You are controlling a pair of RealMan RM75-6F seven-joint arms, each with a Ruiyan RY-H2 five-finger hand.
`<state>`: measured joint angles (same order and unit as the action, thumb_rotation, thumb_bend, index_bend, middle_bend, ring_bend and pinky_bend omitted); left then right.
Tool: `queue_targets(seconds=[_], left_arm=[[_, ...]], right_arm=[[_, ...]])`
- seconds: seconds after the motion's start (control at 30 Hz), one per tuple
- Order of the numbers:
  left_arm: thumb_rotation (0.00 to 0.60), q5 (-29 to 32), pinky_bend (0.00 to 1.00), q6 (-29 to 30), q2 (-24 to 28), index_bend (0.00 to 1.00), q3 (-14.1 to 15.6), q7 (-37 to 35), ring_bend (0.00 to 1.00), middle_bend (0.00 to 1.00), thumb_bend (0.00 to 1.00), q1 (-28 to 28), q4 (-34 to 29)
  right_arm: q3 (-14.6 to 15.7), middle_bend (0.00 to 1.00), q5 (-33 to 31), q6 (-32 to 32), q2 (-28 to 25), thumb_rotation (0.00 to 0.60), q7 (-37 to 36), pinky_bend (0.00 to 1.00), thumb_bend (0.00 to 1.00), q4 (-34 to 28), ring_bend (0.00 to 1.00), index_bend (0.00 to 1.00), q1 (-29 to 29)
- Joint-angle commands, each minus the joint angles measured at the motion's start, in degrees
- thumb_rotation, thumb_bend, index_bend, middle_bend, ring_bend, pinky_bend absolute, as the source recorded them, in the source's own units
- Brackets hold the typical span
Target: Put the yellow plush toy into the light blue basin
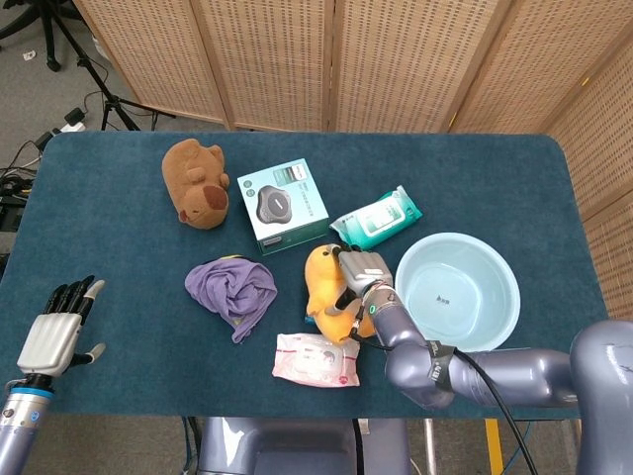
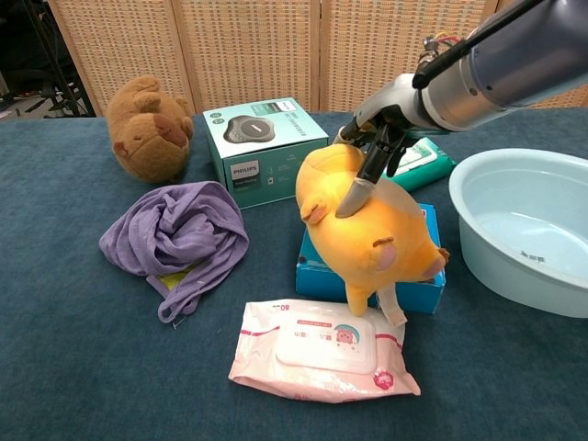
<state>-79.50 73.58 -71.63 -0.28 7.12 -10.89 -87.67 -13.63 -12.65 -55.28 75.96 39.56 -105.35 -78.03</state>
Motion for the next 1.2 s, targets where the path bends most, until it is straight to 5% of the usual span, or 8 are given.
queue_targets(seconds=[0.03,0.37,1.2], left_arm=[[0.600,0.1,0.00,0.0,0.0,0.00,0.0,0.0,0.00,0.00,0.22,0.0,0.0],[0.600,0.4,0.00,0.2,0.3,0.00,-0.4,-0.4,0.00,0.00,0.23,0.2,-0.4],[0.600,1.3,0.00,-0.4,0.6,0.00,-0.7,-0.4,0.00,0.00,0.23,0.1,-0.7]], right_arm=[[0.0,0.38,1.6,-2.4,0.2,0.600,0.0,0.49,0.25,-1.3,0.34,0.48,0.1],[0.0,0.58,2.6,-5.8,0.5,0.600,2.5,0.70,0.33,-2.9,0.55,0.68,-0.2],[-3.8,0.62,4.3,-13.6,-6.6,0.600,8.3,0.74,0.34,-7.9,0.59,0.71,-0.5]])
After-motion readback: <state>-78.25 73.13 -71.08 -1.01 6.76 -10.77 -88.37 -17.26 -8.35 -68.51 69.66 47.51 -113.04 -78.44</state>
